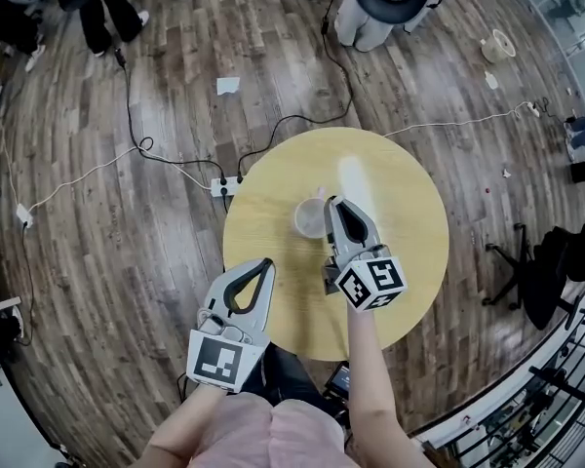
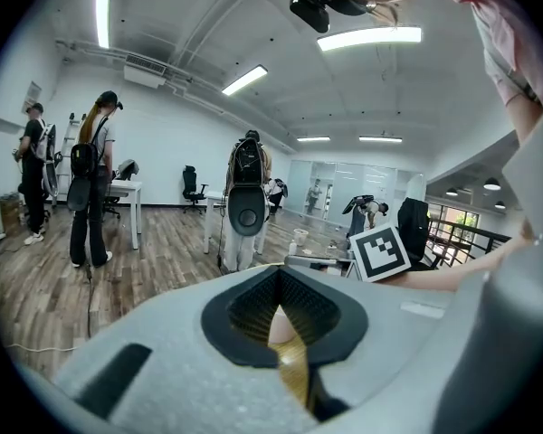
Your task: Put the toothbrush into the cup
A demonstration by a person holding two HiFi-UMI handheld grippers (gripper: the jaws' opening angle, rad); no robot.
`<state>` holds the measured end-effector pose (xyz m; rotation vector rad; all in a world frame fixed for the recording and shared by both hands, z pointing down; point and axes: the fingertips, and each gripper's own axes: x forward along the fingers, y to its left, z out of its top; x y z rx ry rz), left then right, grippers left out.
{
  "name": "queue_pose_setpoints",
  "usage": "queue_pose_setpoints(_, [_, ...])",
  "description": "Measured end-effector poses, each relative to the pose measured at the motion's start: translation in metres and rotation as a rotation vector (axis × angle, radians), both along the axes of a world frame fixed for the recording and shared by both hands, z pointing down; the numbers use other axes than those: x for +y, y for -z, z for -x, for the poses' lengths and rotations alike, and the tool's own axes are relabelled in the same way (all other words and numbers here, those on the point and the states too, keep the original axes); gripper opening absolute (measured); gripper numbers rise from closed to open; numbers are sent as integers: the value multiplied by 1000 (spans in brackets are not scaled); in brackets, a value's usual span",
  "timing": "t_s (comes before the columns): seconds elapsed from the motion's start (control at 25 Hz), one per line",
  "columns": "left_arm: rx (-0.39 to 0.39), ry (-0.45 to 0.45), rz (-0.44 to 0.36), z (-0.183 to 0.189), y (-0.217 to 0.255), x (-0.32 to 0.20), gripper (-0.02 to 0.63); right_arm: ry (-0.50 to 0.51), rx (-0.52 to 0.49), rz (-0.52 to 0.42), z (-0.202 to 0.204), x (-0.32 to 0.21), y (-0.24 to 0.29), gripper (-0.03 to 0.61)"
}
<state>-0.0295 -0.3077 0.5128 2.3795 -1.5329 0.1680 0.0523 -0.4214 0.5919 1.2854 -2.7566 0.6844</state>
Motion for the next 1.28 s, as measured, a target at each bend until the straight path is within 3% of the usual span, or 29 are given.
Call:
queue_pose_setpoints(0.36, [7, 9, 1, 1, -1, 4, -3, -54, -26, 74, -9, -1, -24, 25])
queue_pose_setpoints(0.48, [8, 11, -1, 0, 1, 5, -3, -51, 5, 114, -11, -1, -35, 87])
queue_pose_setpoints(0.6, [11, 15, -8, -2, 6, 6, -3, -64, 4, 129, -17, 0, -37, 87])
queue_pose_setpoints(1.28, [23, 19, -57, -2, 29, 14, -3, -95, -29, 67, -22, 7, 2, 72])
